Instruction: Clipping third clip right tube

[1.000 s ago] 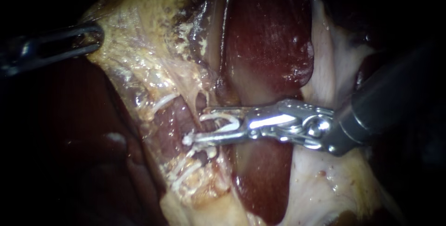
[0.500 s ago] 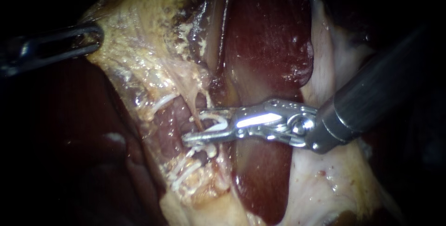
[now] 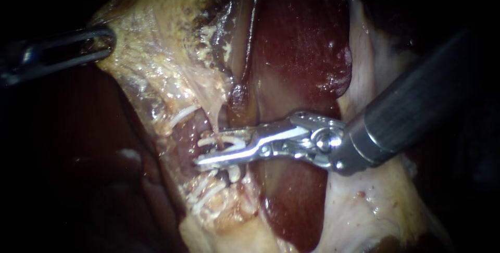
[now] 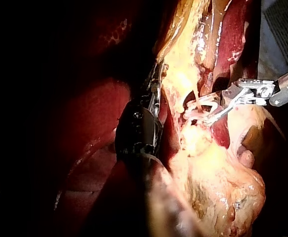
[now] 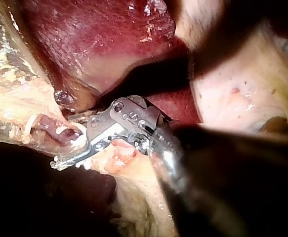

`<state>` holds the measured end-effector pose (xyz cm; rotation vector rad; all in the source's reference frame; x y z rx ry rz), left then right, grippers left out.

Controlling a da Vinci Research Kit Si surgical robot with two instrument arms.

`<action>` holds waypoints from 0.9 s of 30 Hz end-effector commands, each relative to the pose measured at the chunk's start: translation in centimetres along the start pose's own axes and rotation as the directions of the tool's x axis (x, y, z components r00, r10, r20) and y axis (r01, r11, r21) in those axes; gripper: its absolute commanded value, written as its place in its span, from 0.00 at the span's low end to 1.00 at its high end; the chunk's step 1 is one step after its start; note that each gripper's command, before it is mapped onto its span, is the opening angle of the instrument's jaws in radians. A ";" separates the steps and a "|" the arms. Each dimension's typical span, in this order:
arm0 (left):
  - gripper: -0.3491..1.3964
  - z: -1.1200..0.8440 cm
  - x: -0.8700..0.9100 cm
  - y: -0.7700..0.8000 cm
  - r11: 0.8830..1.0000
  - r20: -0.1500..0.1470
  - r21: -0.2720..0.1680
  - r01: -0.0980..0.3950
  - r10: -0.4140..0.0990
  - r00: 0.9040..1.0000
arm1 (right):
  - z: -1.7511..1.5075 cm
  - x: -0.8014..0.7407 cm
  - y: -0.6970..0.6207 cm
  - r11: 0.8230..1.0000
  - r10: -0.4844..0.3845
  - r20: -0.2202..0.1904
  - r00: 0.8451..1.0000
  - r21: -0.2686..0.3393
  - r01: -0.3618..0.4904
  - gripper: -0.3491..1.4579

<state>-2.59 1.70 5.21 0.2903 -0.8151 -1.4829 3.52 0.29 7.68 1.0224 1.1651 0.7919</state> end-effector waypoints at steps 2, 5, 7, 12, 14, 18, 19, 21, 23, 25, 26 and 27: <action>0.00 0.00 0.00 0.00 1.000 0.000 0.000 0.000 0.000 1.000 | 0.00 0.02 0.00 1.000 0.001 0.001 1.000 0.001 -0.001 0.51; 0.00 0.00 0.00 0.00 1.000 0.000 0.000 0.000 0.000 1.000 | -0.01 0.08 -0.01 1.000 0.005 0.000 1.000 0.002 -0.005 0.50; 0.00 0.00 0.00 0.00 1.000 0.000 0.000 0.000 0.000 1.000 | -0.02 0.13 -0.03 1.000 0.008 -0.002 1.000 0.001 -0.008 0.50; 0.00 0.00 0.00 0.00 1.000 0.000 0.000 0.000 0.000 1.000 | -0.02 0.19 -0.04 1.000 0.012 -0.010 1.000 -0.009 -0.012 0.50; 0.00 0.00 0.00 0.00 1.000 0.000 0.000 0.000 0.000 1.000 | -0.01 0.20 -0.04 1.000 0.012 -0.012 1.000 -0.012 -0.012 0.50; 0.00 0.00 0.00 0.00 1.000 0.000 0.000 0.000 0.000 1.000 | 0.01 0.21 -0.05 1.000 0.013 -0.013 1.000 -0.013 -0.013 0.50; 0.00 0.00 0.00 0.00 1.000 0.000 0.000 0.000 0.000 1.000 | 0.01 0.21 -0.05 1.000 0.013 -0.014 1.000 -0.013 -0.013 0.50; 0.00 0.00 0.00 0.00 1.000 0.000 0.000 0.000 0.000 1.000 | 0.01 0.22 -0.05 1.000 0.013 -0.014 1.000 -0.013 -0.013 0.50; 0.00 0.00 0.00 0.00 1.000 0.000 0.000 0.000 0.000 1.000 | 0.01 0.23 -0.05 1.000 0.014 -0.017 1.000 -0.018 -0.014 0.50; 0.00 0.00 0.00 0.00 1.000 0.000 0.000 0.000 0.000 1.000 | 0.00 0.25 -0.06 1.000 0.015 -0.018 1.000 -0.018 -0.015 0.49; 0.00 0.00 0.00 0.00 1.000 0.000 0.000 0.000 0.000 1.000 | 0.00 0.26 -0.06 1.000 0.016 -0.020 1.000 -0.020 -0.016 0.49; 0.00 0.00 0.00 -0.01 1.000 0.000 0.000 0.000 0.000 1.000 | -0.01 0.27 -0.07 1.000 0.017 -0.020 1.000 -0.020 -0.017 0.48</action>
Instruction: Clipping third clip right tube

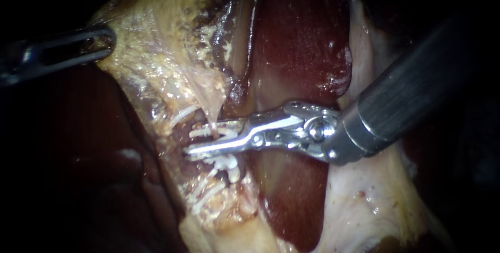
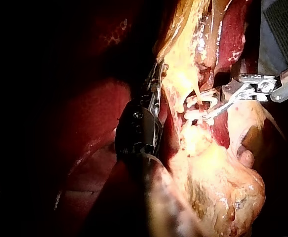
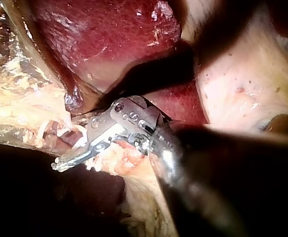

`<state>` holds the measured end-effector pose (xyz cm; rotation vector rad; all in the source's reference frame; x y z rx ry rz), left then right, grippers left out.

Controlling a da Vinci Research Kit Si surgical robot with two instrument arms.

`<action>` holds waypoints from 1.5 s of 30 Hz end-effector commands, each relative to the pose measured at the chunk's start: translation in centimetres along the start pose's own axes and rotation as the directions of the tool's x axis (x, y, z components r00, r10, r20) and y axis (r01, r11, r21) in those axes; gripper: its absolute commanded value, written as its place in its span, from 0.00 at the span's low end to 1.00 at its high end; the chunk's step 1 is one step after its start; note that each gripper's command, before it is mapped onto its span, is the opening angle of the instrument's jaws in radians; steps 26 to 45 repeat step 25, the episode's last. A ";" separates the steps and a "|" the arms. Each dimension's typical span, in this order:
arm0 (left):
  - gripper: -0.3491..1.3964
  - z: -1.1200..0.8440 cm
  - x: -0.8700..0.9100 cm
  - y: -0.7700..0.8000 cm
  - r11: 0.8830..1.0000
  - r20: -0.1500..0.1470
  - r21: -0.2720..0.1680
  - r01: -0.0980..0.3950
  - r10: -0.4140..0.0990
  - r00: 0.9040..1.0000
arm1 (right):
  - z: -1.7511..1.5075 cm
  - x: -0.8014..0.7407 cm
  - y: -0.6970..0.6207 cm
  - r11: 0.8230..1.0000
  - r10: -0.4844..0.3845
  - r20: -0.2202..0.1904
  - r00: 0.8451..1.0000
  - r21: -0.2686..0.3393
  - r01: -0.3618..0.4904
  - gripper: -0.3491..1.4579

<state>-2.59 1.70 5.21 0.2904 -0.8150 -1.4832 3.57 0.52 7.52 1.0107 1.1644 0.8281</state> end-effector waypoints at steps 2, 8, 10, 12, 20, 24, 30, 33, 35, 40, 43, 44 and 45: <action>0.00 0.00 0.00 0.00 1.000 0.000 0.000 0.000 0.000 1.000 | -0.03 0.03 0.00 1.000 0.002 -0.005 1.000 -0.006 -0.002 0.43; 0.00 -0.01 0.00 -0.01 1.000 0.000 -0.001 0.000 0.000 1.000 | -0.18 0.05 -0.01 0.999 0.009 -0.006 1.000 -0.043 -0.010 0.00; 0.00 -0.01 0.00 -0.01 1.000 0.000 -0.001 0.000 0.000 1.000 | -0.20 0.03 0.02 0.997 0.009 0.015 1.000 -0.075 -0.008 0.00; 0.00 -0.01 0.00 -0.01 1.000 0.000 -0.001 0.001 -0.001 1.000 | -0.19 -0.01 0.04 0.997 0.007 0.025 1.000 -0.082 -0.005 0.00; 0.00 -0.02 -0.01 -0.02 1.000 0.000 -0.001 0.001 -0.001 1.000 | -0.15 -0.02 0.03 0.997 0.005 0.025 1.000 -0.083 -0.003 0.00; 0.00 -0.02 -0.01 -0.02 1.000 0.002 0.001 0.002 -0.002 1.000 | -0.15 -0.02 0.03 0.997 0.006 0.025 1.000 -0.083 -0.004 0.00; 0.00 -0.02 -0.02 -0.02 1.000 0.002 0.000 0.002 -0.002 1.000 | -0.15 -0.02 0.03 0.997 0.006 0.025 1.000 -0.083 -0.004 0.00; 0.00 -0.02 -0.02 -0.02 1.000 0.002 0.000 0.002 -0.002 1.000 | -0.15 -0.02 0.03 0.997 0.006 0.025 1.000 -0.083 -0.004 0.00; 0.00 -0.02 -0.02 -0.02 1.000 0.002 0.000 0.002 -0.002 1.000 | -0.15 -0.02 0.03 0.997 0.006 0.025 1.000 -0.083 -0.004 0.00; 0.00 -0.02 -0.02 -0.02 1.000 0.002 0.000 0.002 -0.002 1.000 | -0.15 -0.02 0.03 0.997 0.006 0.025 1.000 -0.083 -0.004 0.00; 0.00 -0.02 -0.02 -0.02 1.000 0.002 0.000 0.002 -0.002 1.000 | -0.15 -0.02 0.03 0.997 0.006 0.025 1.000 -0.083 -0.004 0.00; 0.00 -0.02 -0.02 -0.02 1.000 0.002 0.000 0.002 -0.002 1.000 | -0.15 -0.02 0.03 0.997 0.006 0.025 1.000 -0.083 -0.004 0.00; 0.00 -0.02 -0.02 -0.02 1.000 0.002 0.000 0.002 -0.002 1.000 | -0.15 -0.02 0.03 0.997 0.006 0.025 1.000 -0.083 -0.004 0.00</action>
